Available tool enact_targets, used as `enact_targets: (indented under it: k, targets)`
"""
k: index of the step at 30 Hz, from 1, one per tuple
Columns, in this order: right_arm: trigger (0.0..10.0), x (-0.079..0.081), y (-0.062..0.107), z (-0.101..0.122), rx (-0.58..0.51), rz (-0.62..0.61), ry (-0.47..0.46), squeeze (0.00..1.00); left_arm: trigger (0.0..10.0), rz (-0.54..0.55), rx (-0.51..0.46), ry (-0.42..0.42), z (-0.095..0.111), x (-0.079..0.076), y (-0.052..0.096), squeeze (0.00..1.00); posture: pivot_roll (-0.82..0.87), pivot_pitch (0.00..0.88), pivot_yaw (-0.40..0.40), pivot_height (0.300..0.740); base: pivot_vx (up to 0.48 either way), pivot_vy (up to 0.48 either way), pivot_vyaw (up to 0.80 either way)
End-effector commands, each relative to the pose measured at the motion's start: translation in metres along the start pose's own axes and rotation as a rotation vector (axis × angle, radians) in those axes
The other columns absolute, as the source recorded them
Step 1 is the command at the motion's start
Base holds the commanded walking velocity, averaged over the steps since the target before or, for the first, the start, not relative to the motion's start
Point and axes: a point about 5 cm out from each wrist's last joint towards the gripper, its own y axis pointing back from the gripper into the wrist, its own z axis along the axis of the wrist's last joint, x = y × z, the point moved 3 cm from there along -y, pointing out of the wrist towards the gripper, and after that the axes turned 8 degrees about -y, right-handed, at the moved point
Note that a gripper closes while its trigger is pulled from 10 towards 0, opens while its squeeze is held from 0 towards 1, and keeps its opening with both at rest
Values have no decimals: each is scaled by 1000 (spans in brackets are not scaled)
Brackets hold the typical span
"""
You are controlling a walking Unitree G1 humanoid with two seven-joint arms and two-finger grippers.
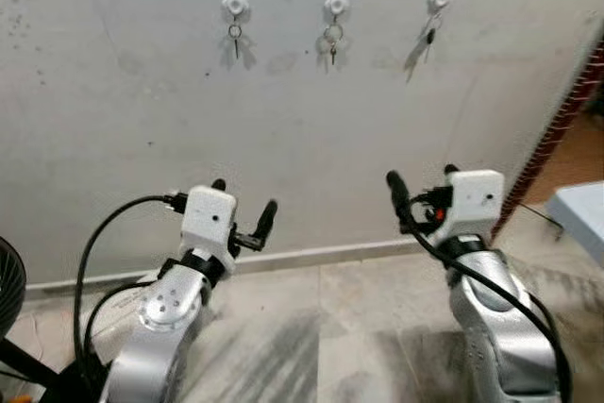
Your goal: Hang keys on a hook
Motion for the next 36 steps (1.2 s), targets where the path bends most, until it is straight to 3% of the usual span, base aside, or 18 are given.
enact_targets:
  k: [1, 11, 36]
  targets:
    - [10000, 1, -3, 4, -17, 13, 22, 0, 10000, 7, 1, -4, 0, 0, 0, 0, 42, 0, 28, 740, -247, 0, 0]
    - [10000, 3, -5, 5, -25, 28, 30, 0, 10000, 11, -3, -4, 0, 0, -1, 0, 43, 0, 25, 740, -246, 0, 283]
    - [10000, -1, -7, 7, -39, 12, 25, 0, 10000, 5, -14, -2, 0, -2, -6, 0, 20, 0, 30, 740, -261, 0, 0]
